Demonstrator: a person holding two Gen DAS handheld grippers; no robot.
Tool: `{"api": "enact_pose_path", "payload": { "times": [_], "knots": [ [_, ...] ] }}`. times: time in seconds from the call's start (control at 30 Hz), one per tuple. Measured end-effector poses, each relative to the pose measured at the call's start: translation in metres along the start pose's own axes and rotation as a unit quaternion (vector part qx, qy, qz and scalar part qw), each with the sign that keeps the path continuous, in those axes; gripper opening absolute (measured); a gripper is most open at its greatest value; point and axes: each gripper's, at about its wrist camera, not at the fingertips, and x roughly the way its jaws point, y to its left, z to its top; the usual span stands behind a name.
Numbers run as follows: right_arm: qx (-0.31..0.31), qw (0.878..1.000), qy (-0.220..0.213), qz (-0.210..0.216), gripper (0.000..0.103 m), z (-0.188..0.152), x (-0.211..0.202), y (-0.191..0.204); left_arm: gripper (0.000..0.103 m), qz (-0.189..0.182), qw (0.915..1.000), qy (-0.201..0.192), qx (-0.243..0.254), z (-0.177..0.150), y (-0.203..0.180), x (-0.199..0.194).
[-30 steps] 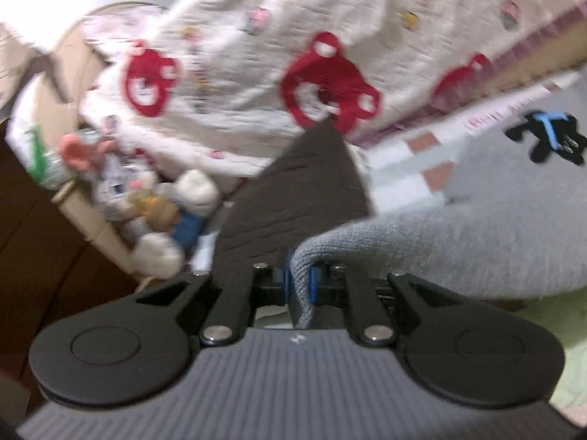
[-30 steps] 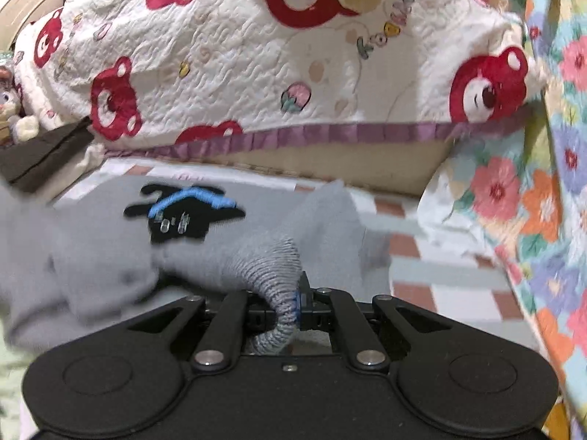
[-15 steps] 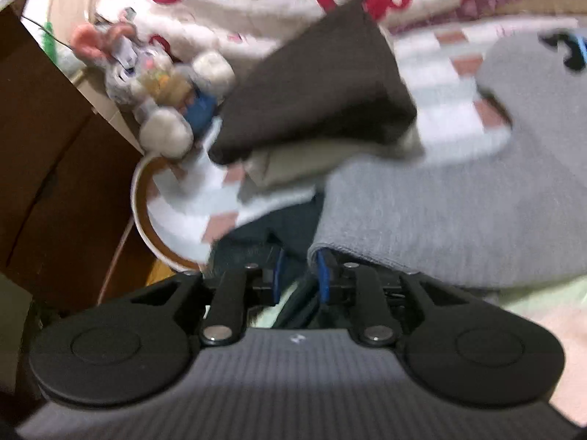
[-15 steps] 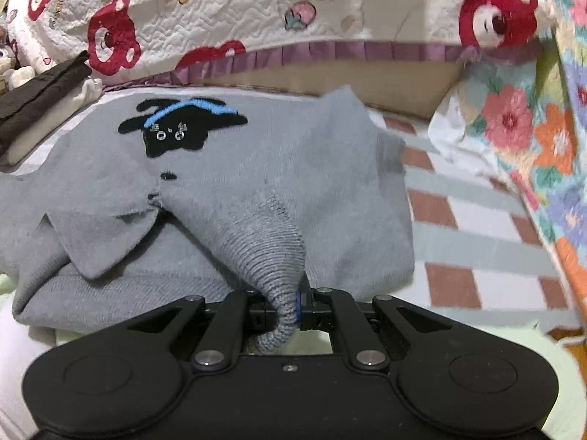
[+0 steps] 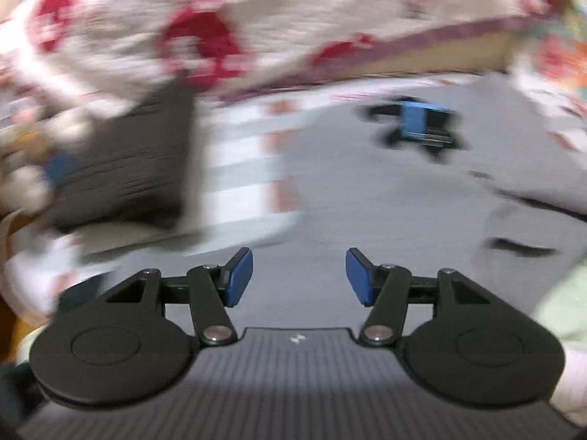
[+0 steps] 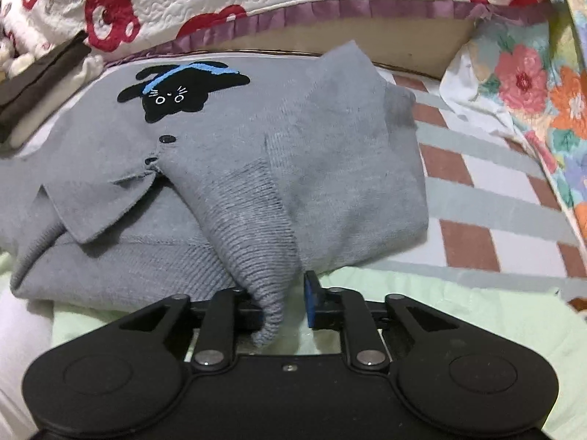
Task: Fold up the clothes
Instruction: 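Release the cardigan with both tools, leaving it spread flat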
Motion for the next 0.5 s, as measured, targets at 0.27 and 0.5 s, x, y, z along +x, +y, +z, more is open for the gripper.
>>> {"api": "enact_pose_path", "payload": {
  "times": [0.27, 0.5],
  "knots": [
    [-0.066, 0.997, -0.047, 0.017, 0.029, -0.002, -0.045, 0.005, 0.061, -0.178, 0.9715, 0.054, 0.148, 0.015, -0.119, 0.049],
    [-0.111, 0.988, -0.078, 0.071, 0.030, 0.012, -0.071, 0.017, 0.063, -0.170, 0.9634, 0.064, 0.197, 0.033, -0.152, 0.111]
  ]
}}
